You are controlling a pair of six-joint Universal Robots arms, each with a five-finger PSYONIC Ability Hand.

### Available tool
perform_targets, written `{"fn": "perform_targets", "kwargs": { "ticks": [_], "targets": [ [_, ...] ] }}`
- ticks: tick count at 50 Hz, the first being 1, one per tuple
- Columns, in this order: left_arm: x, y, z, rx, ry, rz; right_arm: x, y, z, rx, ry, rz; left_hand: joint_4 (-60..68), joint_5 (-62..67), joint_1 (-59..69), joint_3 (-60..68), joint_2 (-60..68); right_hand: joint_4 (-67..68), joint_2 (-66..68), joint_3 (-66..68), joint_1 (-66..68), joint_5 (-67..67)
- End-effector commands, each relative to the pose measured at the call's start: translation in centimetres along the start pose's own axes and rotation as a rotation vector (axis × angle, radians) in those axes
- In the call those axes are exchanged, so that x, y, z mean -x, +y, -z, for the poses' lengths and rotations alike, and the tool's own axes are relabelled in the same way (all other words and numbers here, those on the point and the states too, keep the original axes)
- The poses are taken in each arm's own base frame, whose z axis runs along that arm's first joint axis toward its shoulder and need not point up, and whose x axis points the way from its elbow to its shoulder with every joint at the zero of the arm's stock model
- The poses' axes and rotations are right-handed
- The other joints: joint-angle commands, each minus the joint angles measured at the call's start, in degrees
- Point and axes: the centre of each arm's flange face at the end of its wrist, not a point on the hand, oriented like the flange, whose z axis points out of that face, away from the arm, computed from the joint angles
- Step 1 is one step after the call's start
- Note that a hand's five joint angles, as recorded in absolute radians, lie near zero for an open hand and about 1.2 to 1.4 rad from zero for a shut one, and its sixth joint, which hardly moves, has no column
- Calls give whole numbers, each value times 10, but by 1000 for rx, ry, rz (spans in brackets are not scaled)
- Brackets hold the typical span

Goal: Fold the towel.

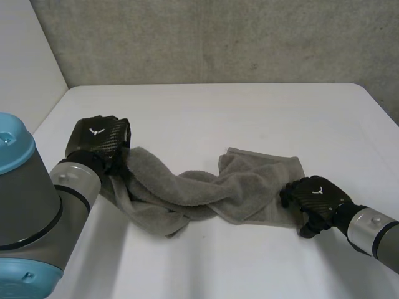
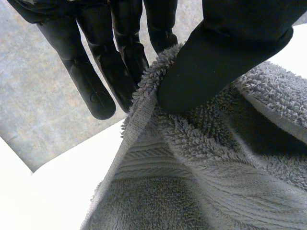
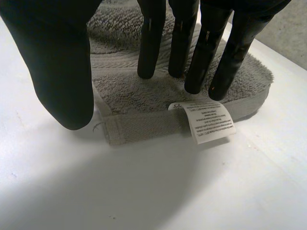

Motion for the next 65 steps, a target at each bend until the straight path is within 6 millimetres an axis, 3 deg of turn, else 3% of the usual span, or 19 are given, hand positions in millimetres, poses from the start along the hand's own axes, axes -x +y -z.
{"fn": "perform_targets", "kwargs": {
  "ticks": [1, 32, 46, 54, 56, 58, 65],
  "targets": [
    [-1, 2, 0, 7, 2, -1, -3, 3, -6, -15, 10, 16, 103, 109, 127, 103, 102, 77, 85, 77, 80, 93],
    [-1, 3, -1, 10, 6, -4, -27, -1, -30, -50, 58, 41, 103, 109, 127, 103, 102, 165, 172, 164, 167, 181],
    [-1, 4, 0, 13, 6, -3, -17, -8, -45, -63, 31, 73, 103, 109, 127, 103, 102, 168, 176, 167, 171, 184],
    [-1, 6, 0, 18, 7, -5, -18, -9, -53, -64, 43, 82, 103, 109, 127, 103, 102, 276, 283, 275, 279, 292],
    [-1, 6, 0, 18, 7, -5, -20, -11, -56, -79, 54, 92, 103, 109, 127, 103, 102, 426, 434, 426, 429, 442],
    [-2, 6, 0, 19, 7, -6, -22, -11, -57, -85, 68, 89, 103, 109, 127, 103, 102, 467, 474, 466, 469, 482],
    [-1, 6, 0, 18, 7, -5, -36, -27, -56, -155, 146, 43, 103, 109, 127, 103, 102, 467, 474, 466, 470, 483]
  ]
}}
